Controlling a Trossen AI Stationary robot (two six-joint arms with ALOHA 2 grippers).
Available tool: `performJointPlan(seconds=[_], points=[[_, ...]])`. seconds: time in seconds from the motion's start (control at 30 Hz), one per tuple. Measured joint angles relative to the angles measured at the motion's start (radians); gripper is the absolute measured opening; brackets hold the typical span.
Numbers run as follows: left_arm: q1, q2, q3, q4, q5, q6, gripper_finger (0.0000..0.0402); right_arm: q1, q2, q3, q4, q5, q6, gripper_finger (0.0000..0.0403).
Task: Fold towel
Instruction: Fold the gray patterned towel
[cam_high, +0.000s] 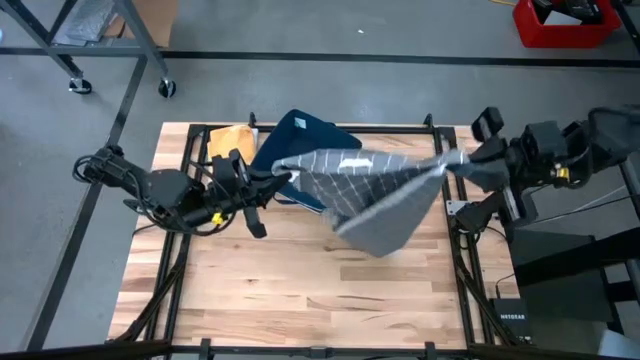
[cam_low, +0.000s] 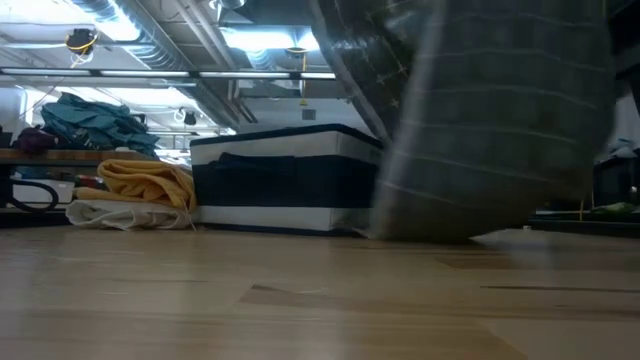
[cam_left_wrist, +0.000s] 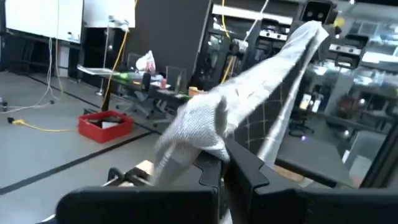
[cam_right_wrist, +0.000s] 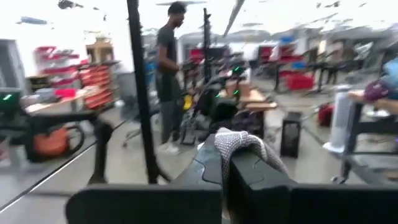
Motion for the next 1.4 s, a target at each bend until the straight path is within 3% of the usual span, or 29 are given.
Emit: performJointPlan(seconds=[0.2,0.4,0.6,0.77,0.93,1.07,1.27,1.4], points=[[-0.004,-0.018,0.0,0.062,0.002,0.078,0.0,0.0,-0.035,-0.001,-0.016,-0.006,0.081,0.0001],[0.051,-0.023,0.0,0.313,0.002,0.192,0.0,0.0,-0.112,-0.001,0.171,0.095,-0.008,0.0001],[0.135,-0.022,0.0,0.482,0.041,0.243,0.0,0.0,-0.134,-0.003,0.316,0.112,-0.068,0.0001],[0.175,-0.012,0.0,0.438,0.176,0.128,0.0,0.0,-0.153,-0.001,0.201,0.077,0.024,0.0001],[0.168,0.007,0.0,0.306,0.286,-0.001,0.0,0.0,-0.155,0.001,-0.058,-0.105,0.225,0.0001],[0.152,-0.002,0.0,0.264,0.304,-0.029,0.0,0.0,-0.144,-0.001,-0.216,-0.2,0.315,0.0001],[0.165,-0.043,0.0,0.319,0.303,-0.01,0.0,0.0,-0.185,-0.002,-0.216,-0.178,0.334,0.0001],[0.191,-0.046,0.0,0.351,0.305,-0.01,0.0,0.0,-0.225,0.0,-0.098,-0.045,0.295,0.0001]])
